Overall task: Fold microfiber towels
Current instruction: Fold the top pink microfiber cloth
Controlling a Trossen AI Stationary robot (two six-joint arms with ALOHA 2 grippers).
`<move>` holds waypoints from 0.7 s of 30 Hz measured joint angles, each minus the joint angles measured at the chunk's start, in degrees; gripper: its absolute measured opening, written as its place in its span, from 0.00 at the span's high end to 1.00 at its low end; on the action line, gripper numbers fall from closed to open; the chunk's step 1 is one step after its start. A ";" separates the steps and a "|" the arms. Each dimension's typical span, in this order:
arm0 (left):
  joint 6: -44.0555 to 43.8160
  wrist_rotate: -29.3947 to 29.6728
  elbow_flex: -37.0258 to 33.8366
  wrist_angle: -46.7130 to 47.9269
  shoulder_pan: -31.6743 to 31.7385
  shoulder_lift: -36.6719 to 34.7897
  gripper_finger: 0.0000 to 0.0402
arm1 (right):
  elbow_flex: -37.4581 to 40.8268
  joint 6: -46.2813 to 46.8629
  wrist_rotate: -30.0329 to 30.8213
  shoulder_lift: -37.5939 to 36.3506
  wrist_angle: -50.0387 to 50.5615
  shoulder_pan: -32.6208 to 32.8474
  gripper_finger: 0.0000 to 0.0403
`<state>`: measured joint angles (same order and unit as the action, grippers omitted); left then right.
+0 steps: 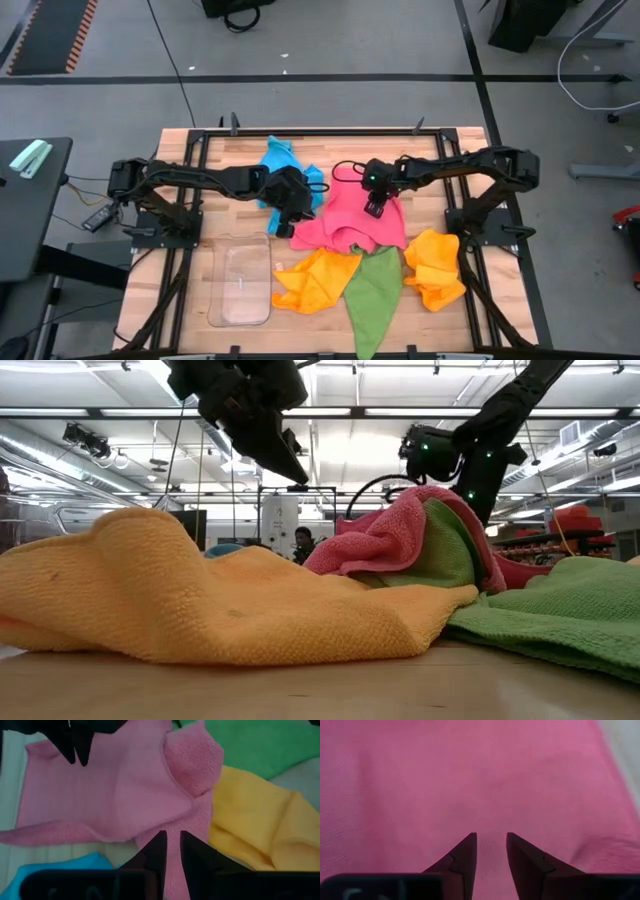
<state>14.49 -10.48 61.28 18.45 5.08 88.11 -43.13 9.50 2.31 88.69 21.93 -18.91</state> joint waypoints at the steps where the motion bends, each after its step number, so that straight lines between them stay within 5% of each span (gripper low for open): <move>1: 0.08 0.02 0.00 -0.23 0.00 -0.04 0.85 | -0.02 0.00 0.09 0.54 -0.15 0.01 0.72; 21: 1.43 0.15 0.00 -0.50 0.00 -0.04 0.87 | 0.04 -8.87 4.07 1.68 0.28 -21.68 0.75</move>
<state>15.92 -10.33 61.28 17.95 5.08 88.07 -43.09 0.63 6.38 90.37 22.22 -40.60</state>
